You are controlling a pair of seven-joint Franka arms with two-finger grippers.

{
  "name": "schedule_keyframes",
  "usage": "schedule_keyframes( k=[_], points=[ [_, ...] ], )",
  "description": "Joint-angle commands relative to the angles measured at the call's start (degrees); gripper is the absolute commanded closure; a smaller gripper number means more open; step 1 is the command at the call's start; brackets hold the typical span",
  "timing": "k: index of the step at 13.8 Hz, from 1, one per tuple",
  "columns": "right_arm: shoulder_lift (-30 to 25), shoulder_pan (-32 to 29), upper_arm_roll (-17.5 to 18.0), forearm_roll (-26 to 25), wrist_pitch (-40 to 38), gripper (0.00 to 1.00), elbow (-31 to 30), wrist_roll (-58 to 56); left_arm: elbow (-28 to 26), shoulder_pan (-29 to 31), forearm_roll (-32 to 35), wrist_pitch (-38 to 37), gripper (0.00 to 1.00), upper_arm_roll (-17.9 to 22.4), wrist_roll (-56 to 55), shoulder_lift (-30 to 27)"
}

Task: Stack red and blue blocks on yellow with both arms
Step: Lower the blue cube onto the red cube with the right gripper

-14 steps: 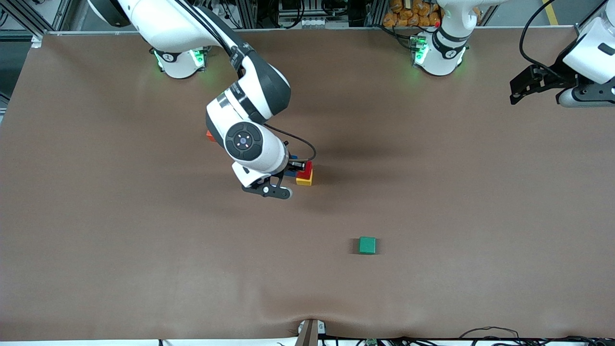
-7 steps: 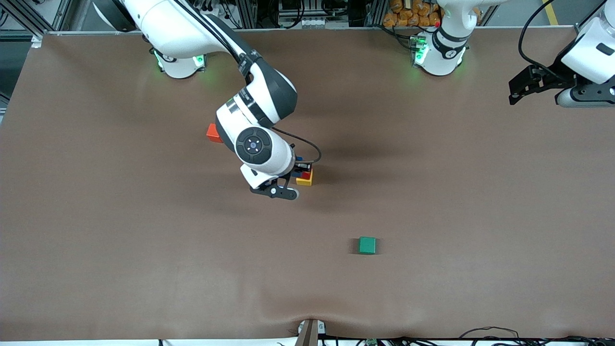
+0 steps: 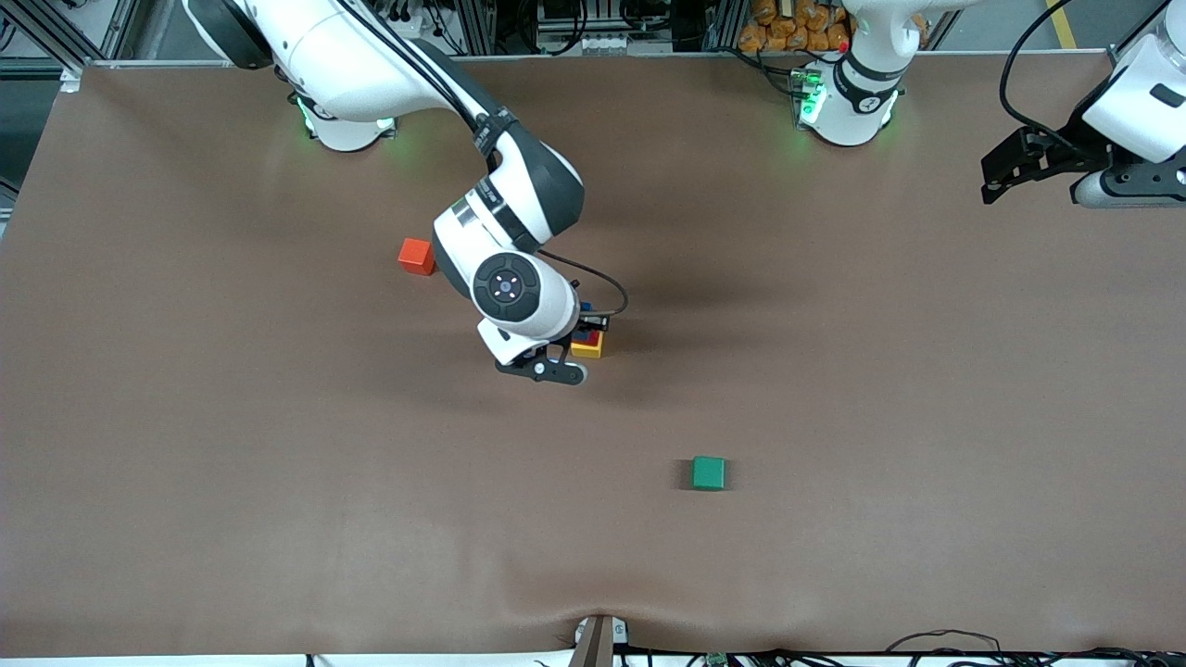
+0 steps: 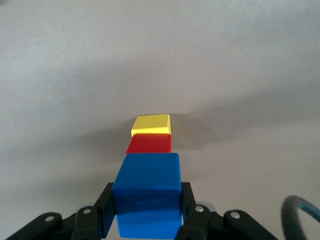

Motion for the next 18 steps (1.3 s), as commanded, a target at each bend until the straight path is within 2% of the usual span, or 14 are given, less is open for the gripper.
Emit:
schedule_keyframes(
  k=[1,18],
  points=[
    [1.4,1.0,-0.2,0.9,0.1,1.0,1.8,1.1,-0.8,0.3,-1.0,0.4,0.0,0.0,0.8,-0.7],
    [2.3,2.0,-0.2,0.7,1.0,1.0,1.7,2.1,-0.7,0.4,-0.9,1.4,0.0,0.0,0.3,0.0]
  ],
)
